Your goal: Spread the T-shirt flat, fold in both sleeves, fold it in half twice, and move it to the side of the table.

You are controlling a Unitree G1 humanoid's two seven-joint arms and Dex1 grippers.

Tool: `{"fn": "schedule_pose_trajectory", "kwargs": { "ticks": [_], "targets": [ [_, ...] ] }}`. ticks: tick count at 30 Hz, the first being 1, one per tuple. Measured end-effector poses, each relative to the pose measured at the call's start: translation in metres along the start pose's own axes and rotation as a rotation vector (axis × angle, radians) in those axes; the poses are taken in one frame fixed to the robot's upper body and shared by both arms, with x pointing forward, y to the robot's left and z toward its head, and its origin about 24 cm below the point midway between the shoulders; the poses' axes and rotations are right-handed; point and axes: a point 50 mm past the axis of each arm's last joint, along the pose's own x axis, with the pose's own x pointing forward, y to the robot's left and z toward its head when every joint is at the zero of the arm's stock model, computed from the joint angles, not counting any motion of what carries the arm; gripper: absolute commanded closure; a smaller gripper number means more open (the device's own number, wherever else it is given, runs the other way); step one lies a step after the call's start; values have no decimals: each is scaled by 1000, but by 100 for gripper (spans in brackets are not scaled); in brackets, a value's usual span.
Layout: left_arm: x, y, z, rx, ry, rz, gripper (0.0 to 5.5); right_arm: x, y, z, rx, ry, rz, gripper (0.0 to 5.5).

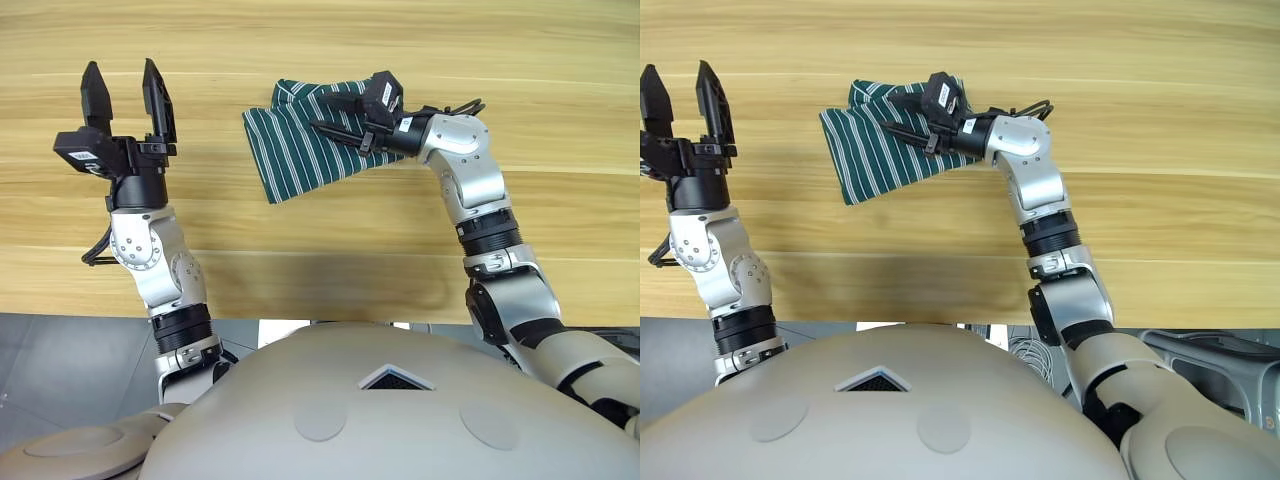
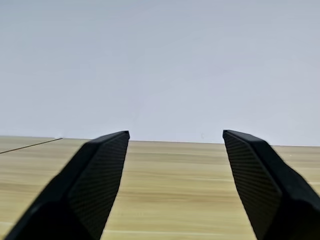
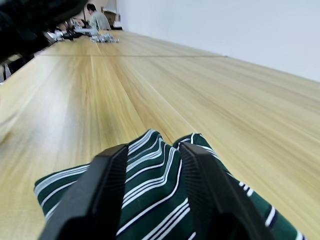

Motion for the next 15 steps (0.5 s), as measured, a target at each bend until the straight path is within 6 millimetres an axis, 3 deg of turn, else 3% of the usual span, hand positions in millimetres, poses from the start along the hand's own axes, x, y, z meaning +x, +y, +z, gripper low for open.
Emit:
{"fn": "schedule_pose_trajectory", "kwargs": {
  "ticks": [7,15],
  "targets": [
    [-2,3,-2,-8,1,11,214,13,-9,-9,56,39,-47,548],
    [-3,6,-1,-13,-1,24,214,22,-23,-15,63,93,-138,548]
  ]
}}
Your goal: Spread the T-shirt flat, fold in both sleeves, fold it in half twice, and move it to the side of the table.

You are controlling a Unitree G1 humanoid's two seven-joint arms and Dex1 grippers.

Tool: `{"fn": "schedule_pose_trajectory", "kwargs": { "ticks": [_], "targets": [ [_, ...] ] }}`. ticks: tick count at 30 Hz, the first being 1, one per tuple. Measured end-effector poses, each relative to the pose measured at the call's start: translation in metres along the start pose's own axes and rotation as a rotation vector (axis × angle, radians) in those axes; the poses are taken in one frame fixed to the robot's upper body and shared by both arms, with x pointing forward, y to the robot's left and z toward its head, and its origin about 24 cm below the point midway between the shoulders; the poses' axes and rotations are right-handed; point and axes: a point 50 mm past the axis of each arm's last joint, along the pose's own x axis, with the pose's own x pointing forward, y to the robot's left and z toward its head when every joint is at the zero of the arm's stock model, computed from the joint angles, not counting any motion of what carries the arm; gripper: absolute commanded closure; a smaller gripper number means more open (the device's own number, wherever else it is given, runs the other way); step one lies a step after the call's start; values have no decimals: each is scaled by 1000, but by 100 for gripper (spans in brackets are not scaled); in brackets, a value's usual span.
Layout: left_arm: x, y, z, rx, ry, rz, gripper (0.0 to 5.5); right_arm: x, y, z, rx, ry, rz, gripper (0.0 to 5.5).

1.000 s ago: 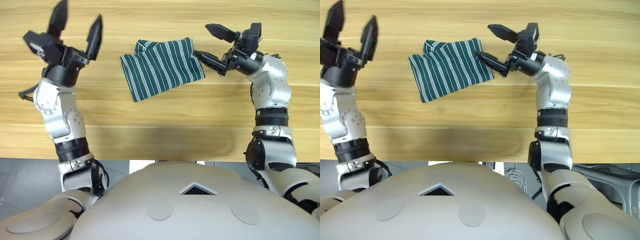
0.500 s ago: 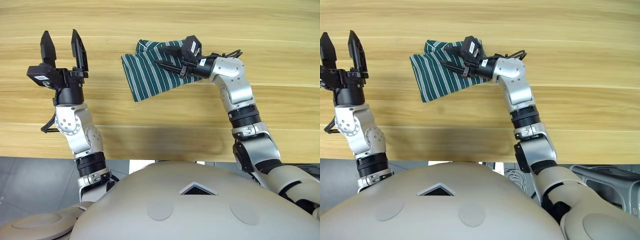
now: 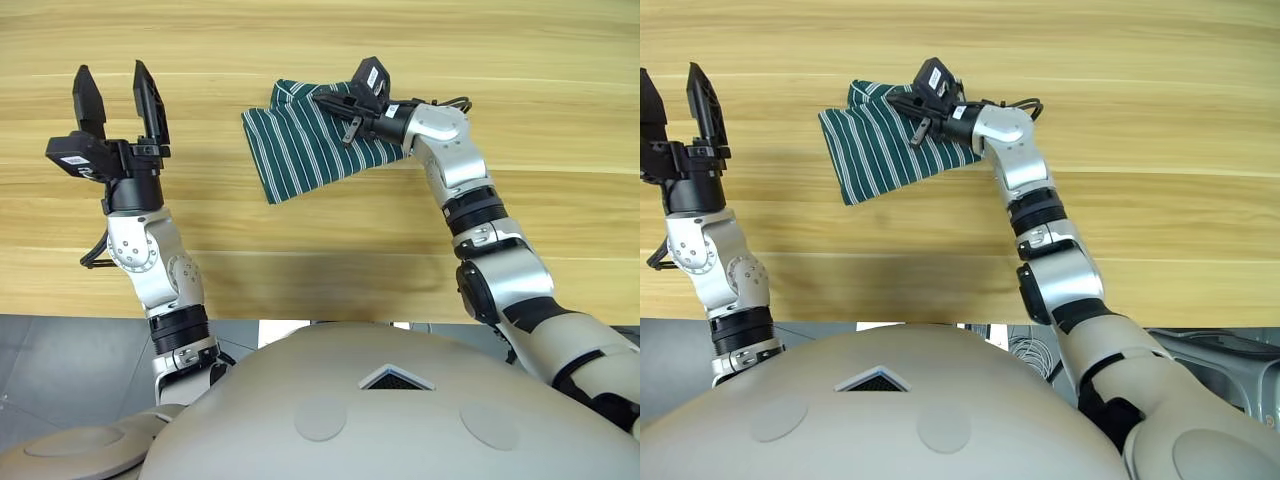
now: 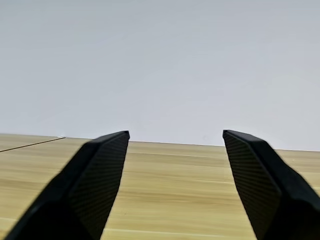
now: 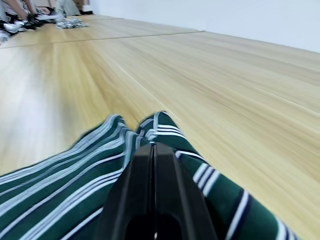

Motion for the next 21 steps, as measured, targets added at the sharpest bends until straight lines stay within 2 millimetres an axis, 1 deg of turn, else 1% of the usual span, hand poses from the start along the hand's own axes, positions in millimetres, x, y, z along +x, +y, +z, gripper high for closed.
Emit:
{"fn": "schedule_pose_trajectory", "kwargs": {
  "ticks": [2,4,6,9,15,17,19,21],
  "targets": [
    [-1,0,2,3,-3,-1,214,4,-3,-9,1,59,-38,548],
    [-1,0,4,8,-7,1,214,5,-4,-24,18,138,-68,548],
    [-2,0,4,9,-8,1,214,7,-4,-30,35,184,-83,548],
    [-1,0,6,12,-14,-2,214,13,-8,-30,17,229,-100,548],
    [-2,-2,5,6,-10,-7,214,12,-9,-34,38,227,-113,548],
    [-2,-3,5,4,-9,-9,214,11,-11,-33,43,209,-122,548],
    [-2,-5,5,1,-10,-16,214,5,-17,-31,58,179,-148,548],
    [-2,-6,4,-2,-10,-21,214,-6,-27,-29,80,141,-187,548]
  ]
}}
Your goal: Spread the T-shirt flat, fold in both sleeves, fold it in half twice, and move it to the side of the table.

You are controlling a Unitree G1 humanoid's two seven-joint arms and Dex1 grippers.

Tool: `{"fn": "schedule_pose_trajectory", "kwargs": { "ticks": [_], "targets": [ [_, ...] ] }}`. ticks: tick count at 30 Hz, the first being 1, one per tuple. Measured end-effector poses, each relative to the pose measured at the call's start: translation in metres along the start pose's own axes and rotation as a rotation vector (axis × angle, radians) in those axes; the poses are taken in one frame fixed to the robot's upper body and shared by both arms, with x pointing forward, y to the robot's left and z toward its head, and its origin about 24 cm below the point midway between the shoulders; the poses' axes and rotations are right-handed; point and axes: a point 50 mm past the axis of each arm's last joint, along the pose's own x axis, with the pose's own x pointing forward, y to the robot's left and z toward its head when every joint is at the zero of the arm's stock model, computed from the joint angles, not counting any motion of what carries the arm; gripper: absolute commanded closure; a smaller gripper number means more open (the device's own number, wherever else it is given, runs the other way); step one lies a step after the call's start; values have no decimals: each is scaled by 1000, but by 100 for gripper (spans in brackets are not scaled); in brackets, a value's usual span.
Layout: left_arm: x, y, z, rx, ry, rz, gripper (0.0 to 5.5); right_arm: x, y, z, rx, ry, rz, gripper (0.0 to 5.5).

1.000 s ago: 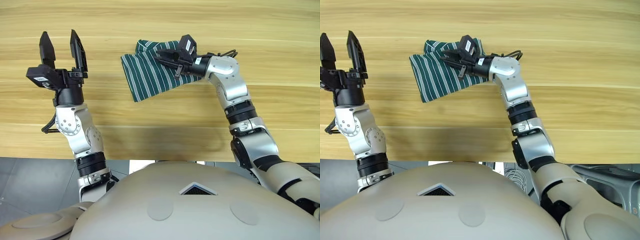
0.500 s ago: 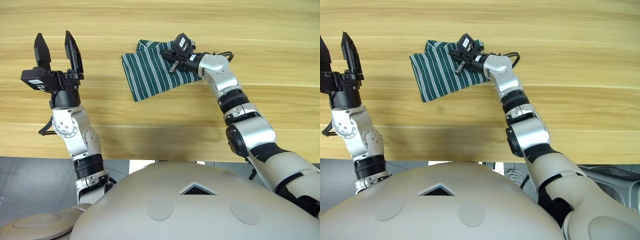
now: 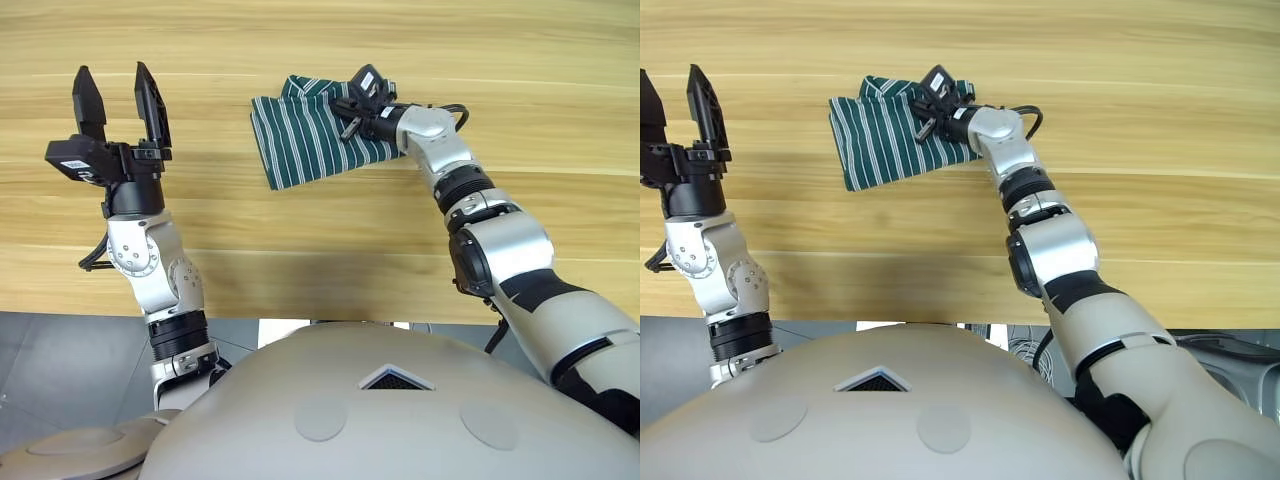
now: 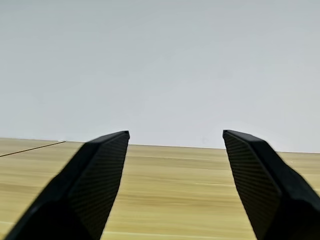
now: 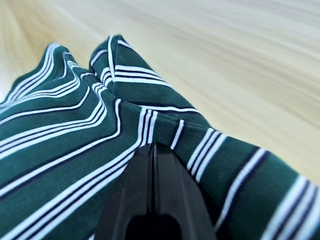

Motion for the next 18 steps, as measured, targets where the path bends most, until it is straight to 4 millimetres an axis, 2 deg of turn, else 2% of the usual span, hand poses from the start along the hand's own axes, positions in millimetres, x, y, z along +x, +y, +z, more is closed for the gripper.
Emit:
{"fn": "schedule_pose_trajectory", "kwargs": {
  "ticks": [5,8,10,15,18],
  "targets": [
    [-1,-1,1,5,-11,-3,214,-29,-16,24,-25,-179,-25,548],
    [-1,-2,1,6,-17,-8,214,-46,-7,35,-78,-244,109,548],
    [-1,-3,1,4,-19,-11,214,-50,-3,40,-112,-242,159,548],
    [2,-3,2,11,-21,-34,214,-41,14,27,-250,-103,378,548],
    [2,-2,2,16,-21,-44,214,-32,8,24,-290,-32,401,548]
  ]
}}
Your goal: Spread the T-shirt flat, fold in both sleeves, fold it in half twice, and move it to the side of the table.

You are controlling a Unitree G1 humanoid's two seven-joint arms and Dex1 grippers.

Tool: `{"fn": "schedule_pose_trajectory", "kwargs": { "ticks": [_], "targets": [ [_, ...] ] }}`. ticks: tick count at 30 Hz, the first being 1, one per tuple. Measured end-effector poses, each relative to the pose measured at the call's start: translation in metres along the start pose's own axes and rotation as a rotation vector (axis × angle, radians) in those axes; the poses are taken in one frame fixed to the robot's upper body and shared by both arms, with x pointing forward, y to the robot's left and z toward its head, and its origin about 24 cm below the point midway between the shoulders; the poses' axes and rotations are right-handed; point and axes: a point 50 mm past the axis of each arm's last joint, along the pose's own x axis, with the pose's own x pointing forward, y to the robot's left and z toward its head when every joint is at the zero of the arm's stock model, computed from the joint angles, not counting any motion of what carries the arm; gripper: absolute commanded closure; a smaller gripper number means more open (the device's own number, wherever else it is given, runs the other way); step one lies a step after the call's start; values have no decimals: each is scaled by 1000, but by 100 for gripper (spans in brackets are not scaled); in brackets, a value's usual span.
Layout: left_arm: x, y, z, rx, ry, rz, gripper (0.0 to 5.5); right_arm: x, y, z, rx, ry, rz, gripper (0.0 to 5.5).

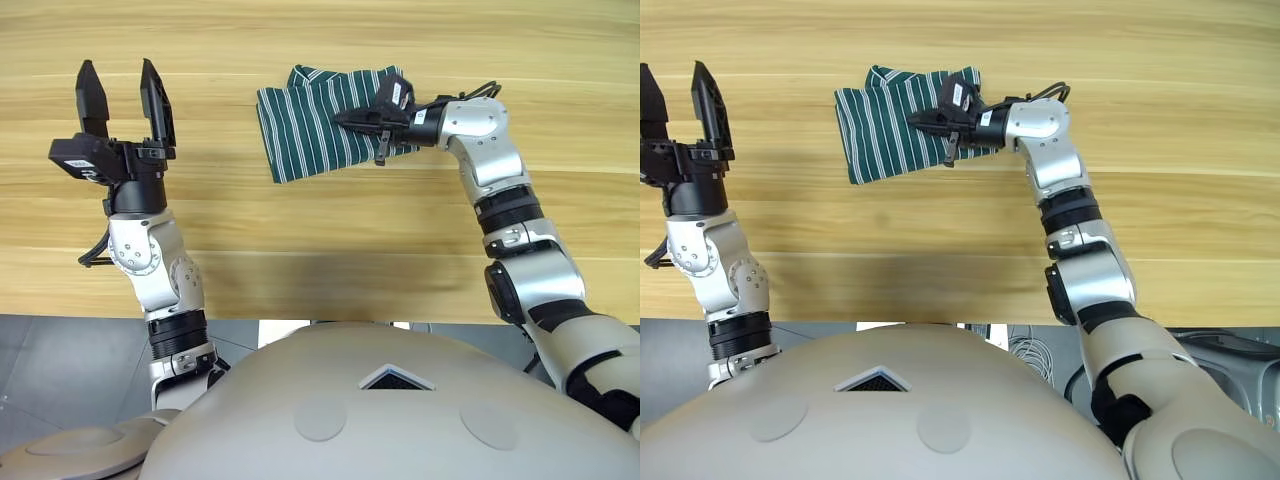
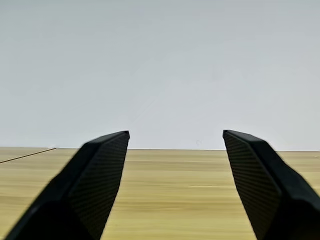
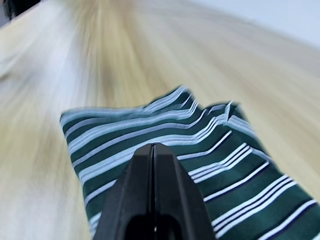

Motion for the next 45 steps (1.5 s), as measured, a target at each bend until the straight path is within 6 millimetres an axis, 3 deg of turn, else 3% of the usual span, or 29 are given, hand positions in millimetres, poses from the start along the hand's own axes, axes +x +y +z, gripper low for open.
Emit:
{"fn": "schedule_pose_trajectory", "kwargs": {
  "ticks": [4,8,10,18,22,26,30,32,34,38,41,45],
  "targets": [
    [0,-3,0,-6,0,-10,214,16,-16,8,-11,28,-44,548],
    [1,-5,0,-11,-2,-19,214,30,-7,-16,49,136,-63,548],
    [1,-5,0,-10,-4,-18,214,33,-6,-18,58,147,-81,548],
    [1,-4,2,-8,-10,-9,214,26,-6,-33,154,136,-186,548],
    [0,-4,3,-5,-15,-6,214,-11,-24,-51,328,82,-443,548],
    [-2,-4,7,3,-22,0,214,-94,-40,-83,484,99,-856,548],
    [-8,-1,10,16,-22,15,214,-176,-31,-114,616,156,-1373,548],
    [-11,1,11,23,-15,31,214,-196,-23,-124,678,167,-1549,548],
    [-12,1,11,23,-13,34,214,-197,-20,-127,720,160,-1648,548],
    [-12,2,11,21,-17,37,214,-179,-20,-127,806,62,-1734,548],
    [-12,4,12,26,-22,43,214,-161,-25,-121,861,-20,-1750,548],
    [-13,3,13,27,-39,47,214,-122,-34,-105,916,-80,-1736,548]
  ]
}}
